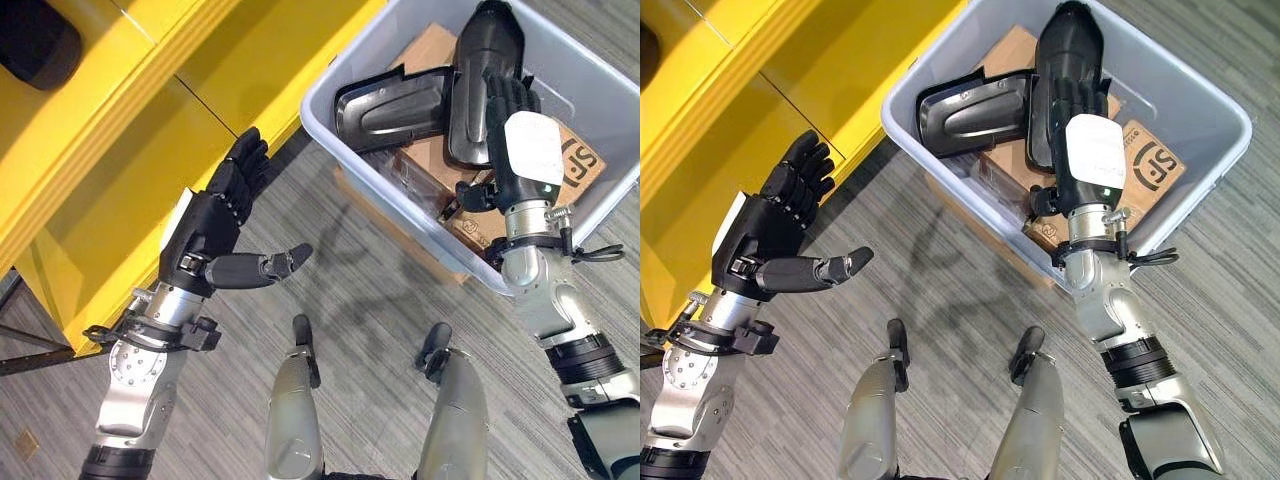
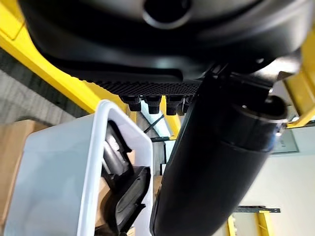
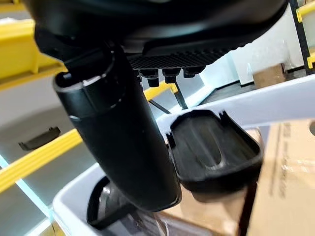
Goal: Move parts from the plastic box to the shelf.
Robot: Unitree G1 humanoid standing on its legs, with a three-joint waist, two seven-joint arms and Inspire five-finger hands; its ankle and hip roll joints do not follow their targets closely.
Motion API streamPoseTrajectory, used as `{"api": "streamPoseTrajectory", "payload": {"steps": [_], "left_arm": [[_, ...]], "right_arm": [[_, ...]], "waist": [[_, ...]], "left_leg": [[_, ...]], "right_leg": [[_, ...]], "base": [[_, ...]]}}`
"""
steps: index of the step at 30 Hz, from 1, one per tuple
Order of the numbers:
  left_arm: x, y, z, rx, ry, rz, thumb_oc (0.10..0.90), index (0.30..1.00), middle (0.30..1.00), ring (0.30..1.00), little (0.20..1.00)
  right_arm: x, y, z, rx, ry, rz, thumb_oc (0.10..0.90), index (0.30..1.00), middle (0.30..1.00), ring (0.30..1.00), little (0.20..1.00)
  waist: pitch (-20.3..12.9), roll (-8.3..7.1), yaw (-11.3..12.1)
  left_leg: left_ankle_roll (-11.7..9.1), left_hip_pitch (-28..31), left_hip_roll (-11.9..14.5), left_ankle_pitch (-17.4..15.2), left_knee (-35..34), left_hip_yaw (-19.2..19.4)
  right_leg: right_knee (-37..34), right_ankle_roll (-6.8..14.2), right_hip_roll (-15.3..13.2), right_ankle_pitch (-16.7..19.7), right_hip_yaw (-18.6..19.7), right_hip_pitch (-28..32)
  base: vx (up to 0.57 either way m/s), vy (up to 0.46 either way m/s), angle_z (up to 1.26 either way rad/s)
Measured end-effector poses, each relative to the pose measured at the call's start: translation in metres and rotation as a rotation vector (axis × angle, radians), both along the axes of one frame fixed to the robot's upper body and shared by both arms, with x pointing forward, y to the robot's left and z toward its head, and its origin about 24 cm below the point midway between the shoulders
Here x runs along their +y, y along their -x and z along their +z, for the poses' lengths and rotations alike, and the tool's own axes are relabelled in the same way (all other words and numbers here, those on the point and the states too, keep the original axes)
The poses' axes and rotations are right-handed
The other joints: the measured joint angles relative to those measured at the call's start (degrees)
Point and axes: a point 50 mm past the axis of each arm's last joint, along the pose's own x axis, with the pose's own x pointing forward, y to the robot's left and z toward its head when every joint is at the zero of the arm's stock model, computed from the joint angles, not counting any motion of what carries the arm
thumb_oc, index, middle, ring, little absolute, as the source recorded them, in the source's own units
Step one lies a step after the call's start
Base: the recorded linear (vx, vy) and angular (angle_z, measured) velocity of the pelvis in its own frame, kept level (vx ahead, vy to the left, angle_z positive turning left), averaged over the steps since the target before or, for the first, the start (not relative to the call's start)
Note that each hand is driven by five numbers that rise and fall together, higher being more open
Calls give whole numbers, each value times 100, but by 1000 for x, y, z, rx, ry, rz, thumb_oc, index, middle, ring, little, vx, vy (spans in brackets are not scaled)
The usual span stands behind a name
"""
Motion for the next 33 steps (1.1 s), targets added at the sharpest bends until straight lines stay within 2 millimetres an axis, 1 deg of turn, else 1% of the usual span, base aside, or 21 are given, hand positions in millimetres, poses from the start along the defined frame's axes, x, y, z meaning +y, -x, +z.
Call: {"api": "streamPoseTrajectory", "payload": {"steps": [3, 6, 7, 9, 11, 14, 18, 21, 26, 27, 29, 30, 31, 33], "left_arm": [[-1, -5, 4, -13, 1, -2, 900, 1000, 1000, 1000, 1000], [-2, -7, 7, -27, 3, -6, 900, 1000, 1000, 1000, 1000], [-3, -7, 8, -30, 9, -2, 900, 1000, 1000, 1000, 1000], [-7, -10, 9, -37, 20, -6, 900, 1000, 1000, 1000, 1000], [-13, -12, 7, -29, 22, -21, 900, 1000, 1000, 1000, 1000], [-16, -13, 2, 2, 5, -27, 900, 1000, 1000, 1000, 1000], [-16, -14, 3, -2, 3, -19, 900, 1000, 1000, 1000, 1000], [-17, -17, 7, -21, -10, -6, 900, 1000, 1000, 1000, 1000], [-16, -23, 8, -16, -9, 6, 900, 1000, 1000, 1000, 1000], [-18, -26, 7, -11, -7, 6, 900, 1000, 1000, 1000, 1000], [-25, -37, 3, 4, -14, 6, 900, 1000, 1000, 1000, 1000], [-34, -50, 2, 14, -13, 15, 900, 1000, 1000, 1000, 1000], [-43, -61, 1, 27, -26, 20, 900, 1000, 1000, 1000, 1000], [-53, -68, 1, 30, -29, 16, 900, 1000, 1000, 1000, 1000]], "right_arm": [[3, -1, -3, 11, 8, 6, 900, 1000, 1000, 1000, 1000], [5, -1, -3, 8, 32, 6, 900, 1000, 1000, 1000, 1000], [7, -1, -1, 1, 33, 11, 900, 1000, 1000, 1000, 1000], [11, -4, 13, -45, 34, 24, 900, 1000, 1000, 1000, 1000], [15, -5, 23, -77, 36, 33, 900, 1000, 1000, 1000, 1000], [19, -8, 22, -71, 69, 24, 900, 1000, 1000, 1000, 1000], [15, -11, 19, -88, 133, -30, 900, 1000, 1000, 1000, 1000], [13, -12, 25, -123, 146, -47, 900, 1000, 1000, 1000, 1000], [12, -16, 29, -142, 149, -76, 900, 1000, 1000, 1000, 1000], [12, -16, 31, -149, 150, -78, 900, 1000, 1000, 1000, 1000], [15, -20, 37, -160, 162, -84, 900, 1000, 1000, 1000, 1000], [17, -26, 41, -166, 165, -92, 900, 1000, 1000, 1000, 1000], [20, -30, 47, -170, 158, -92, 900, 1000, 1000, 1000, 1000], [22, -31, 52, -190, 126, -78, 900, 1000, 1000, 1000, 1000]], "waist": [[0, 1, 6], [0, 1, 23], [-3, 5, 21], [-5, 9, 22], [-5, 9, 58], [-5, 9, 63], [-5, 9, 65], [-5, 9, 50], [-5, 9, 58], [-5, 9, 55], [-5, 7, 29], [-6, 8, -14], [-6, 7, 15], [-4, 3, -18]], "left_leg": [[18, -158, 2, -28, 129, -29], [15, -190, 10, -62, 215, -67], [15, -222, 11, -63, 238, -96], [13, -454, 56, -97, 371, -158], [-1, -710, 85, -112, 557, -240], [-1, -801, 100, -114, 603, -304], [-3, -875, 100, -115, 633, -310], [-1, -1026, 111, -126, 716, -343], [-3, -1065, 112, -130, 736, -354], [-2, -1087, 112, -132, 743, -358], [6, -1177, 122, -161, 830, -376], [30, -1243, 130, -182, 883, -391], [20, -1336, 172, -214, 953, -394], [25, -1425, 211, -240, 1020, -398]], "right_leg": [[84, -21, -12, -13, 19, -133], [117, -36, -14, -28, 15, -133], [120, -37, -7, -28, 9, -142], [171, -49, 10, -25, -13, -298], [289, -98, 25, -46, -45, -480], [341, -125, 29, -63, -85, -538], [341, -130, 29, -59, -83, -606], [360, -145, 38, -41, -83, -715], [369, -147, 40, -43, -84, -746], [371, -147, 43, -43, -85, -759], [383, -148, 67, -41, -81, -822], [382, -154, 92, -21, -76, -859], [372, -155, 115, -3, -77, -910], [347, -164, 161, 28, -78, -971]], "base": [[0, 0, 0], [-36, -26, 2], [-63, -50, 1], [-50, -69, 3], [-46, -54, 5], [-22, -12, 3], [0, 0, 0], [0, 0, 0], [0, 0, 0], [0, 0, 0], [0, 0, 0], [-11, -21, -5], [-10, -19, -7], [-5, -7, -8]]}}
